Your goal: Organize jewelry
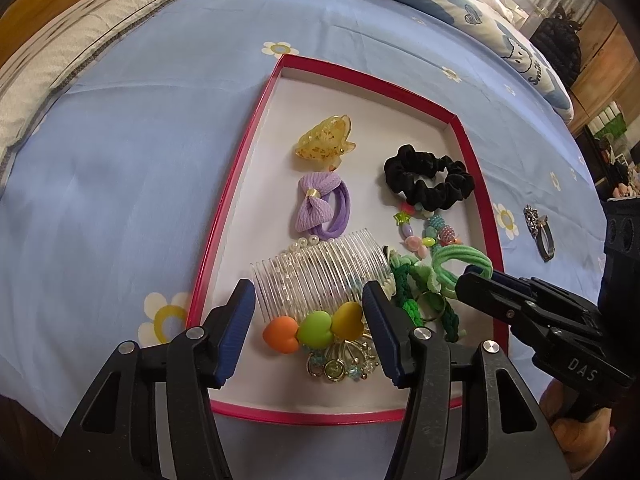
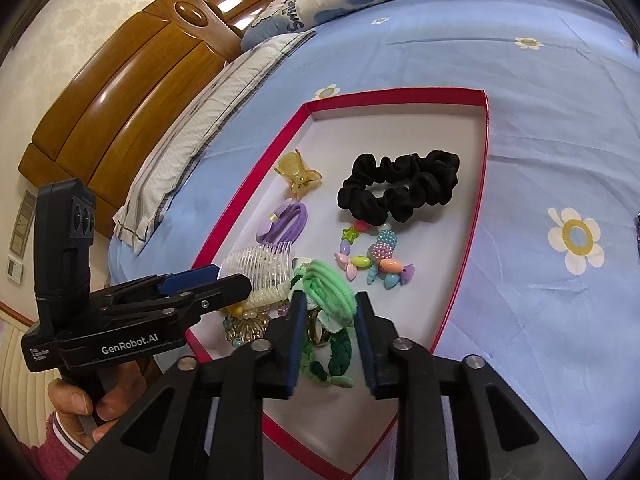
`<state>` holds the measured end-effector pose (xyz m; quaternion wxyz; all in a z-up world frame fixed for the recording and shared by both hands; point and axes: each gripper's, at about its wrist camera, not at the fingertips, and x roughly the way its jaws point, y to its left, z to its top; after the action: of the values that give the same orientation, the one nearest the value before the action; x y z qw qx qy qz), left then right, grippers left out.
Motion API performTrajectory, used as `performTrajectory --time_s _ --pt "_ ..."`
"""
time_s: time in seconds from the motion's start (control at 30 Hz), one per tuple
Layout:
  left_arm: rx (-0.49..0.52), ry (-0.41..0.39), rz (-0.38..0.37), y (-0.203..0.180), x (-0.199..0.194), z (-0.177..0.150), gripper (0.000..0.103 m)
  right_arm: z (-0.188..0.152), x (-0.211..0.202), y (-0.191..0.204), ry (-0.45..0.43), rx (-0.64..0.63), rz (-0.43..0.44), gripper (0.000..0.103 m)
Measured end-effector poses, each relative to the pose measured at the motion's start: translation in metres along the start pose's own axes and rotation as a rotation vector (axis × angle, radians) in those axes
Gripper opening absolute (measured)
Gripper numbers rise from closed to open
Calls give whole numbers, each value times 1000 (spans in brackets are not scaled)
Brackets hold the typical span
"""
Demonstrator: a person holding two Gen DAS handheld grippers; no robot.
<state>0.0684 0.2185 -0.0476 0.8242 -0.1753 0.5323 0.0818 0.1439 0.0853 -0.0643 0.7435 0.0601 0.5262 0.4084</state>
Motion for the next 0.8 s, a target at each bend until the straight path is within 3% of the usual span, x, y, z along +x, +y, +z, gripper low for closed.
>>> performTrajectory --time_s 0.37,0.5,0.8 --pt "-4 -1 -16 -1 -5 -5 57 0 -9 1 -18 3 -1 32" --pt "-9 -7 -38 -2 -10 -6 67 -1 -14 1 -29 5 4 41" --pt "-27 -18 -61 -2 -19 -8 71 -1 -31 -6 -72 33 -2 58"
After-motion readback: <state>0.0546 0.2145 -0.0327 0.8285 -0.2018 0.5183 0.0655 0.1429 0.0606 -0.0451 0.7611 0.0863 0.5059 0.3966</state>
